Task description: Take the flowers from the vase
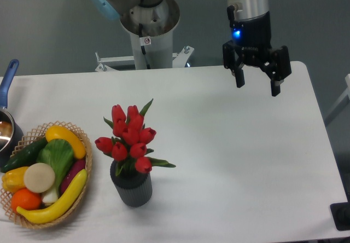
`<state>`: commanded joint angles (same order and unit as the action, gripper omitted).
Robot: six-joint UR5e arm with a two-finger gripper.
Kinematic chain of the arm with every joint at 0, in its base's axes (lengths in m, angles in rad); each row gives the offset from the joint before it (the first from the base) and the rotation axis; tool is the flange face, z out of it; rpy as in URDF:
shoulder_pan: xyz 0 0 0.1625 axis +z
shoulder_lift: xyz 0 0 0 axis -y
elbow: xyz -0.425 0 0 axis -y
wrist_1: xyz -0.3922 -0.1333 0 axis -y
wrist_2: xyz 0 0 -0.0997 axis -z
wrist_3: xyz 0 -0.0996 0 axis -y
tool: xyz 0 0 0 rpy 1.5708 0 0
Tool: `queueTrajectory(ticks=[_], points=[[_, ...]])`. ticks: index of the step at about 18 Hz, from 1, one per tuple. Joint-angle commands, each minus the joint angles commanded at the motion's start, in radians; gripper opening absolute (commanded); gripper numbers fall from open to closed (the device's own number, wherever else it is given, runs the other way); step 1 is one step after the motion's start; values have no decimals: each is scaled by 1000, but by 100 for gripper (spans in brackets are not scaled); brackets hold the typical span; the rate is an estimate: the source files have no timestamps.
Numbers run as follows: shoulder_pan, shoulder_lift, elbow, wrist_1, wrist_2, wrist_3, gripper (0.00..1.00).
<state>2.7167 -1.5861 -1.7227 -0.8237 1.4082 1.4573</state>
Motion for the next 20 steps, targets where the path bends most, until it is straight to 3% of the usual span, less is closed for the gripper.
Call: queueTrajectory(ticks=[13,20], points=[[-20,-3,-17,0,-18,-41,100],[-34,-5,-35,0,-43,-181,100]])
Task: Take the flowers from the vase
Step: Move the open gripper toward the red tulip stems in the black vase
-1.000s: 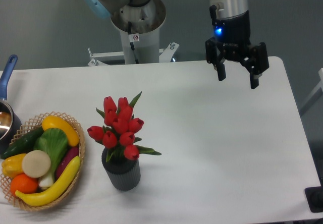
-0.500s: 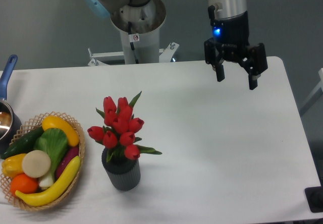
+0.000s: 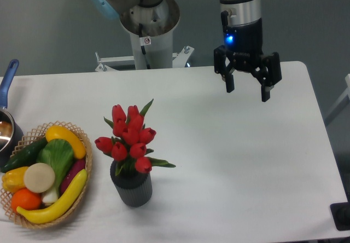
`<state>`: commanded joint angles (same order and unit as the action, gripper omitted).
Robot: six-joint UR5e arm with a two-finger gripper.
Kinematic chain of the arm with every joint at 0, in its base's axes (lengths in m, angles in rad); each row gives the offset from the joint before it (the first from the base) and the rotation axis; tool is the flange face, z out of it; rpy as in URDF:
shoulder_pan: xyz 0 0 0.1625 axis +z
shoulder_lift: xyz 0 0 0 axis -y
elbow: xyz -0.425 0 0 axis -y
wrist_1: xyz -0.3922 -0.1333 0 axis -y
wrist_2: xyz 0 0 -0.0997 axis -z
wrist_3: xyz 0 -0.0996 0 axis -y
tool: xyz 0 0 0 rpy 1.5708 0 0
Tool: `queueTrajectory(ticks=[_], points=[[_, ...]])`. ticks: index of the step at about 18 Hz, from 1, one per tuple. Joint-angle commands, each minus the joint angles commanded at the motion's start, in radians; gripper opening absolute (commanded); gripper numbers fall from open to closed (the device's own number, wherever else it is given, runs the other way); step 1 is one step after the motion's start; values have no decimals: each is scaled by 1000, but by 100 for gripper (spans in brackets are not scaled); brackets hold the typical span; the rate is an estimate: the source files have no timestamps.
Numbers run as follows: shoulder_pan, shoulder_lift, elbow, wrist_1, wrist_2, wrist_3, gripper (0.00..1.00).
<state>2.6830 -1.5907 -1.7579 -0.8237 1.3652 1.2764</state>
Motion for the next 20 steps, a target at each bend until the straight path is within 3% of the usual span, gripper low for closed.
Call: queueTrajectory(ticks=[12,20], points=[[-25,28,-149,2,-49,-8,100],[-35,12,-236,2,-235,-88,100]])
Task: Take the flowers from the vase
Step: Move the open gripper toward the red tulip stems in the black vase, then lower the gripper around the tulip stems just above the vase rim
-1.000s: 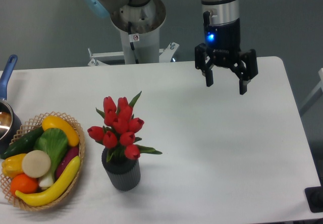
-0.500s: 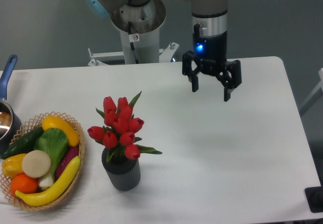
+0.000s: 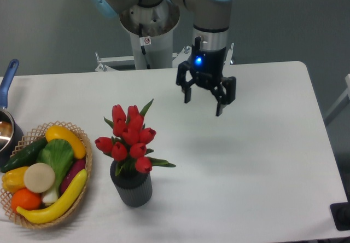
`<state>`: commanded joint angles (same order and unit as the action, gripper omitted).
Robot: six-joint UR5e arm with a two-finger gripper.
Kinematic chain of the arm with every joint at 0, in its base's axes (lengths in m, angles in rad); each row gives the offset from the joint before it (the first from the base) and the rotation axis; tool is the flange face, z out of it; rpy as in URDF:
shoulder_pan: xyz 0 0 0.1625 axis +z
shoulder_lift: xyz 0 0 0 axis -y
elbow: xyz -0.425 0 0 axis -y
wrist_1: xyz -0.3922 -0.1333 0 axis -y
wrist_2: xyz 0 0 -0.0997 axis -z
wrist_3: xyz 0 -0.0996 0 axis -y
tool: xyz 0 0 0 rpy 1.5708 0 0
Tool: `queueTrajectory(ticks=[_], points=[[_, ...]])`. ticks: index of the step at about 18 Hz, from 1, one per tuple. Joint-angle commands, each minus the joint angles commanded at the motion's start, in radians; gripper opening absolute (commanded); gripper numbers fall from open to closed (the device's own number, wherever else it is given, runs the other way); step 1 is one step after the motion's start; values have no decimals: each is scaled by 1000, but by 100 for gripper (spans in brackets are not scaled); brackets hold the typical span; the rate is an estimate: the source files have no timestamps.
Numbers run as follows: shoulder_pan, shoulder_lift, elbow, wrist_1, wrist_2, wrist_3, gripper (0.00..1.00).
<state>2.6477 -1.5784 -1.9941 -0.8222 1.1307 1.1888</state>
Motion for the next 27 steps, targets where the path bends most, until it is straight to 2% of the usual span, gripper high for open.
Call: queueTrajectory(ticks=[4,6,11,15,21,27], points=[[2,-14,-28,3,-80,-3,100],[3,-29,-35,3,-158,-2,100],[-3,-90,-23,25,-281,8,100],[-14,-107,-31,54,-385,9,100],[-31,-140,-25,84,-453,66,100],[-46,-164,4,84,-453,109,100]])
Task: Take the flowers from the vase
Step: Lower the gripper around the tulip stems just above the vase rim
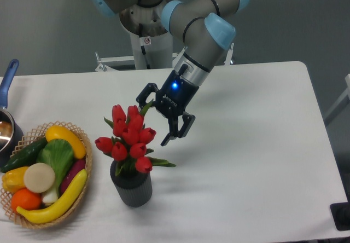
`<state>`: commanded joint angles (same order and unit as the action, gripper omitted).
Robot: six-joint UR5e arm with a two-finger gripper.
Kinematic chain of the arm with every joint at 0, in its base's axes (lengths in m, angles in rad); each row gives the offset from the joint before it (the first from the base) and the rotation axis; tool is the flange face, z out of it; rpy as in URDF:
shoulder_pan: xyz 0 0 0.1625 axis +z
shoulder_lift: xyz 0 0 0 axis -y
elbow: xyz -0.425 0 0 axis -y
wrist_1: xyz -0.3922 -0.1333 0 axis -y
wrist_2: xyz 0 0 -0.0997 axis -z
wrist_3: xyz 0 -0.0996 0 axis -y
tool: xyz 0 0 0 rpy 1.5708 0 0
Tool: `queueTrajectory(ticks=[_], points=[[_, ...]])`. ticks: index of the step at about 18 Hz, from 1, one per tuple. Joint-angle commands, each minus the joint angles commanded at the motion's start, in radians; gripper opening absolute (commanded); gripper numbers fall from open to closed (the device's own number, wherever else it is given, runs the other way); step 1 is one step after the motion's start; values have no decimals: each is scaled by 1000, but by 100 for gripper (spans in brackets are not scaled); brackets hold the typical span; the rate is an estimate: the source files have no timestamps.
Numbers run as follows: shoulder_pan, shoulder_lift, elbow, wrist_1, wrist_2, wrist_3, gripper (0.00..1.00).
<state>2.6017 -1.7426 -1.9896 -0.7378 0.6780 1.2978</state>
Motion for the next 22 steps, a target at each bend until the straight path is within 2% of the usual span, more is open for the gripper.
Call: queueTrajectory(ticks=[5,22], points=[[-29,-29,40,2,-8,-9,100],[-83,-106,94,8,-58,-9,100]])
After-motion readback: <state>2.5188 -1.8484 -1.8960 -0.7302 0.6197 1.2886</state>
